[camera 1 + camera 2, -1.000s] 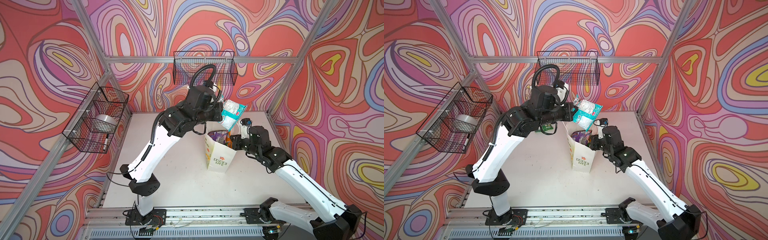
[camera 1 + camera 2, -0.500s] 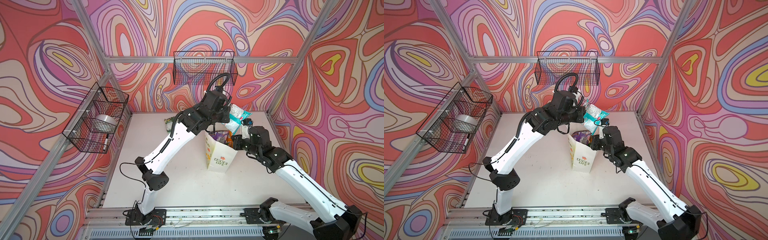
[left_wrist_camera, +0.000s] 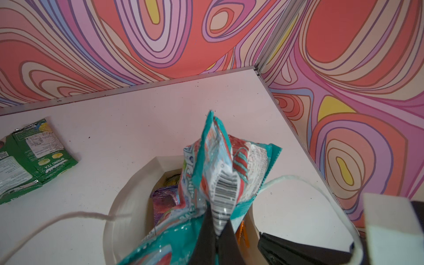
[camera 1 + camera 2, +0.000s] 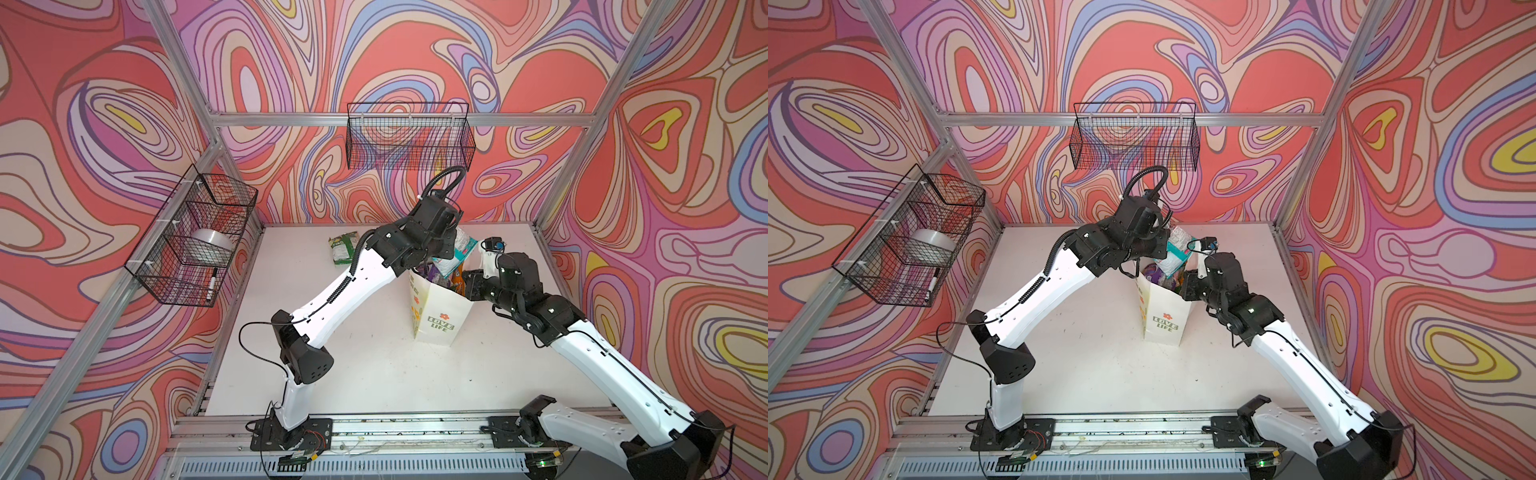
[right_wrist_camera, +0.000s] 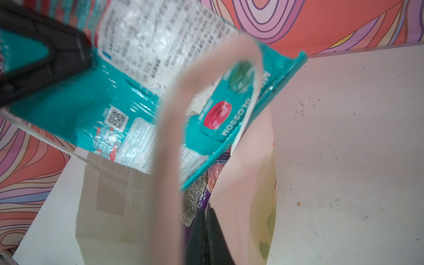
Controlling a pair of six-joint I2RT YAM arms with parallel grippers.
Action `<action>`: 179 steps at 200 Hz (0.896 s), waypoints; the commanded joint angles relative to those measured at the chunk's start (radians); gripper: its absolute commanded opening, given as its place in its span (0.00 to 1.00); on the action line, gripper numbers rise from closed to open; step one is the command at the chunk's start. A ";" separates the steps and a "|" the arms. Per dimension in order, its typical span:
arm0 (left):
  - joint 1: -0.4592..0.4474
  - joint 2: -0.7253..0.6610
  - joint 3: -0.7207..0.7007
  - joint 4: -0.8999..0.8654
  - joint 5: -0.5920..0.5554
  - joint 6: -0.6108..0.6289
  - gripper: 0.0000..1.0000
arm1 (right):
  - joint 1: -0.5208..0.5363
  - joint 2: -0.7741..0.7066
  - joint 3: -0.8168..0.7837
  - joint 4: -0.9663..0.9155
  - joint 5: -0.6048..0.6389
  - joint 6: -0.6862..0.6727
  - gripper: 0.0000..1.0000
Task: Place the snacks into the paper bag
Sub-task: Place the snack in the paper bag.
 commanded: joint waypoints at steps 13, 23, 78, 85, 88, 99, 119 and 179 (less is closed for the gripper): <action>-0.003 0.028 0.087 -0.040 0.073 0.106 0.00 | 0.002 -0.001 -0.015 -0.015 0.008 -0.011 0.00; -0.003 0.048 0.118 -0.077 0.073 0.131 0.00 | 0.003 -0.001 -0.016 -0.014 0.008 -0.012 0.00; -0.003 0.082 0.149 -0.172 0.052 0.232 0.00 | 0.003 0.000 -0.016 -0.012 0.006 -0.010 0.00; -0.003 0.082 0.150 -0.182 0.037 0.238 0.00 | 0.002 0.000 -0.017 -0.013 0.006 -0.010 0.00; -0.003 0.082 0.150 -0.186 0.029 0.239 0.00 | 0.002 0.000 -0.017 -0.013 0.006 -0.011 0.00; -0.004 0.083 0.148 -0.197 0.012 0.248 0.00 | 0.002 0.002 -0.016 -0.013 0.006 -0.010 0.00; -0.002 0.097 0.157 -0.221 0.021 0.269 0.00 | 0.002 0.004 -0.016 -0.012 0.005 -0.010 0.00; 0.000 0.137 0.213 -0.295 0.015 0.314 0.00 | 0.003 0.009 -0.016 -0.012 0.003 -0.009 0.00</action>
